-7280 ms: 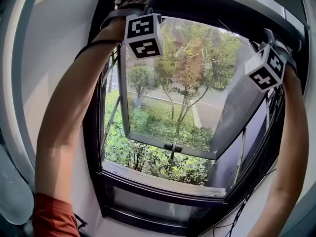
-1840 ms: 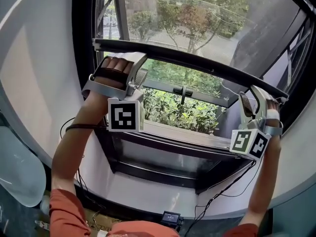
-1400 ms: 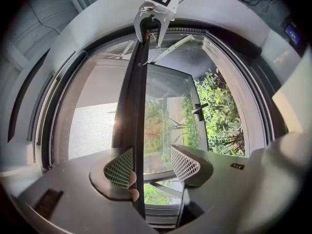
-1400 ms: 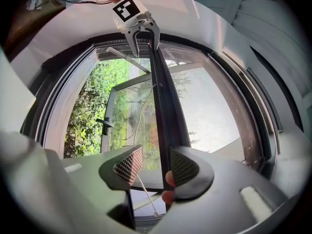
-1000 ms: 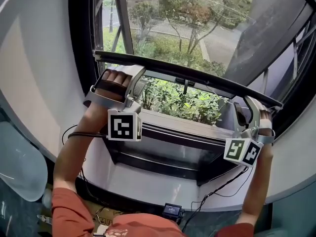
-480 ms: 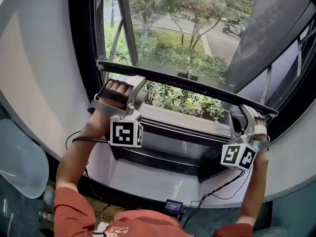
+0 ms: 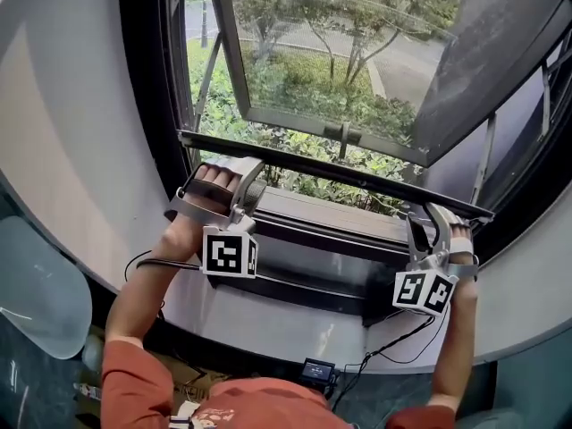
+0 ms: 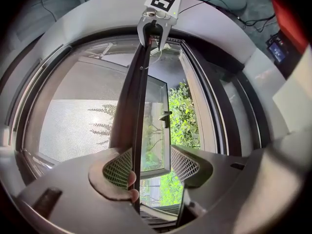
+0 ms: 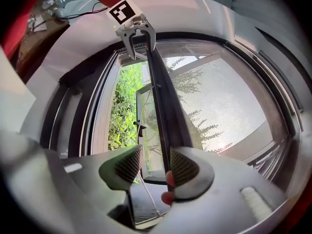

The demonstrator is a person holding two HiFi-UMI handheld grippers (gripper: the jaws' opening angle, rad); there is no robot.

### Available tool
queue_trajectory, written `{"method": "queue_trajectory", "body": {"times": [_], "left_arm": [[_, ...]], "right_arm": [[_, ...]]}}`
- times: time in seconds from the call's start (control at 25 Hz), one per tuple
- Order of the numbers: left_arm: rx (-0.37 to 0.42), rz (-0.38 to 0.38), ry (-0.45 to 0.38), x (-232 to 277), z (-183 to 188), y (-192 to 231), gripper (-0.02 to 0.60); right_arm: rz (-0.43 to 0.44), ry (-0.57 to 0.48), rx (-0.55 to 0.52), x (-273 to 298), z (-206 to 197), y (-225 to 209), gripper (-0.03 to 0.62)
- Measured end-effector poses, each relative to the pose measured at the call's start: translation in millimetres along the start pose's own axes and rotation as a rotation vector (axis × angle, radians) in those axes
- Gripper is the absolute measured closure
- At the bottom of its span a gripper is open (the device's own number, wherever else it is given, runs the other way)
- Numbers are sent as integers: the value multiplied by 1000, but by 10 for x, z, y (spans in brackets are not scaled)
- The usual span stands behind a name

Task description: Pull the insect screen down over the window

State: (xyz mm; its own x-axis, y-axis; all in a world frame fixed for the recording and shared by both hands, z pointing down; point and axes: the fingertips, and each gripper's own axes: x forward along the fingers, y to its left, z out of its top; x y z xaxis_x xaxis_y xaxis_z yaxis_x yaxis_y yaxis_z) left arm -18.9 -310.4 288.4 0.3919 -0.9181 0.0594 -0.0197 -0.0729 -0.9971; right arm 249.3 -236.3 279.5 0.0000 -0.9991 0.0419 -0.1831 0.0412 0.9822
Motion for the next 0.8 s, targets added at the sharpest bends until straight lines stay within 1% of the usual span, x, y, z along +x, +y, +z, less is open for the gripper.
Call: {"method": "queue_trajectory", "body": {"times": [0.32,0.64,0.8], "left_arm": [[-9,-33,1,-36,0,-238,353],[-17,-120,2,-39,-27,-610,353],[-32,-128,4,-45,-29,-672,351]], "right_arm": [[46,11,23,-22,-44,252,410],[123,30,50,26,-107,602,410],[133,30,74,15,-107,662,410]]}}
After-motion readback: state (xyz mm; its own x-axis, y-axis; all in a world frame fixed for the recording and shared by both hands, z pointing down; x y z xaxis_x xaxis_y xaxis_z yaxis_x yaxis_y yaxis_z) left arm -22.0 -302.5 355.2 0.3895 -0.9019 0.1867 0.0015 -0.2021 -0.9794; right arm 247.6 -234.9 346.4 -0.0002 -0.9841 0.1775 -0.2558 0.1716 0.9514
